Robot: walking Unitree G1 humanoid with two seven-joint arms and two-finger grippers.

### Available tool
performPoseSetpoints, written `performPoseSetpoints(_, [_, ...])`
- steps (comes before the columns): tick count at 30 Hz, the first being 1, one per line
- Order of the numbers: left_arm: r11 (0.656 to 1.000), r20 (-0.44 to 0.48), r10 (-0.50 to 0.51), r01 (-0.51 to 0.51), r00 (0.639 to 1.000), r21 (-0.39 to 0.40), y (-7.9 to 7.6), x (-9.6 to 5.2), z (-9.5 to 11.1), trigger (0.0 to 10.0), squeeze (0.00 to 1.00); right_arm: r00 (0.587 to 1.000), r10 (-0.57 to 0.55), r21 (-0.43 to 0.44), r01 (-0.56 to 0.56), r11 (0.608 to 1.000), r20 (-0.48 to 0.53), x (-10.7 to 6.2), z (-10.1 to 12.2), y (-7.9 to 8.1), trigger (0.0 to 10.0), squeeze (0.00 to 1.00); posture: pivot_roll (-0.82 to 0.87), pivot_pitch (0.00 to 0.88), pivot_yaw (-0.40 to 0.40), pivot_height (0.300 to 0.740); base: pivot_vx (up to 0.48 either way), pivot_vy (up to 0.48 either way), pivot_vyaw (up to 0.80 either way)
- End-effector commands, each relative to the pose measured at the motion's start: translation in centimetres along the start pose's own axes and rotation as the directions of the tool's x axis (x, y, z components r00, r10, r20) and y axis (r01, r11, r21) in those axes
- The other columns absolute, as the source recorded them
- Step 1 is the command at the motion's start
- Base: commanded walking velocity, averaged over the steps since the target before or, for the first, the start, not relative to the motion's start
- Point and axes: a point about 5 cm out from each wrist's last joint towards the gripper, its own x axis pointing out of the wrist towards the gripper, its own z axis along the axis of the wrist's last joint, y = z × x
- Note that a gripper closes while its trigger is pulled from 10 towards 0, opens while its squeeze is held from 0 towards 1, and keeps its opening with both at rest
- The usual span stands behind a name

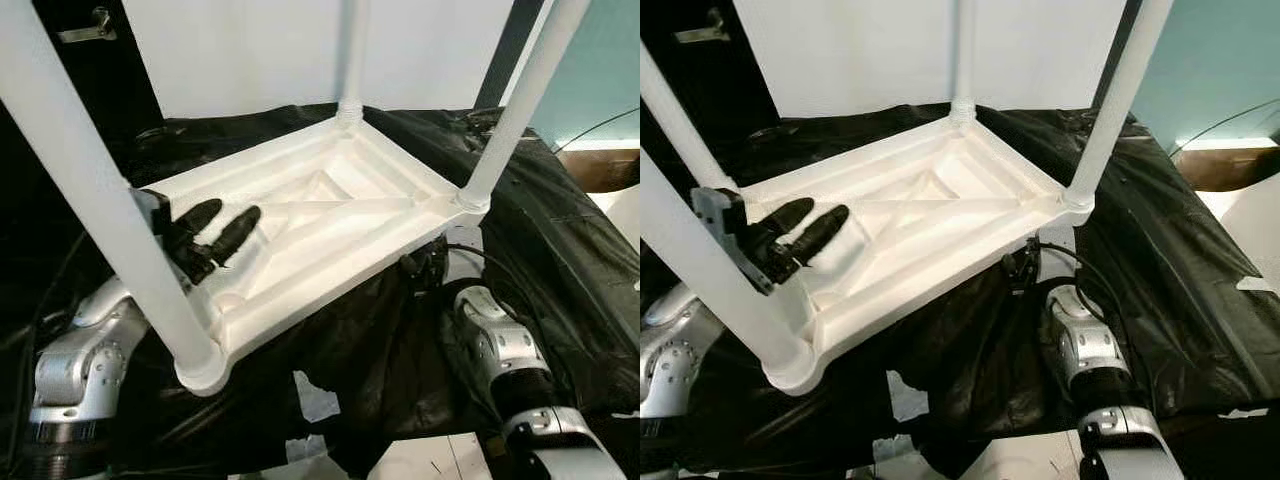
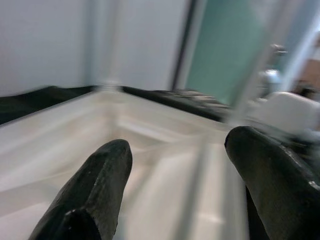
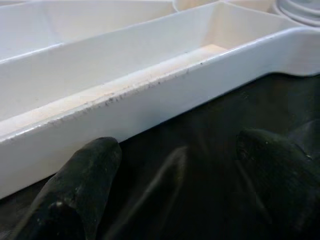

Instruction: Building children table

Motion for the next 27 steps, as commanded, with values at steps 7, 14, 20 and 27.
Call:
performPoseSetpoints(7, [0.904, -0.02, -0.423, 0.42, 0.906, -0.084, -6.2, 1.4, -1.0, 10.0, 0.0, 0.992, 0.123, -0.065, -0.12, 0.991, 0.042, 1.8, 1.8, 2.1, 10.0, 0.0, 0.17, 0.06, -0.056, 0.74, 0.0, 0.0, 0.0])
performPoseSetpoints(14, [0.854, -0.067, -0.517, 0.509, 0.853, -0.104, -9.1, 2.4, -1.8, 10.0, 0.0, 0.955, 0.294, -0.101, -0.289, 0.952, 0.03, 2.9, 2.6, 5.0, 10.0, 0.0, 0.18, 0.061, -0.057, 0.74, 0.0, 0.0, 0.0])
performPoseSetpoints(20, [0.851, -0.07, -0.523, 0.516, 0.85, -0.097, -9.8, 3.3, -2.0, 10.0, 0.0, 0.909, 0.416, -0.124, -0.41, 0.904, 0.03, 3.2, 2.9, 7.3, 10.0, 0.0, 0.18, 0.063, -0.052, 0.74, 0.0, 0.0, 0.0])
performPoseSetpoints(27, [0.86, -0.06, -0.51, 0.506, 0.858, -0.071, -10.2, 5.3, -2.2, 10.0, 0.0, 0.853, 0.52, -0.126, -0.512, 0.85, 0.04, 3.4, 3.7, 9.9, 10.0, 0.0, 0.18, 0.064, -0.055, 0.74, 0.0, 0.0, 0.0])
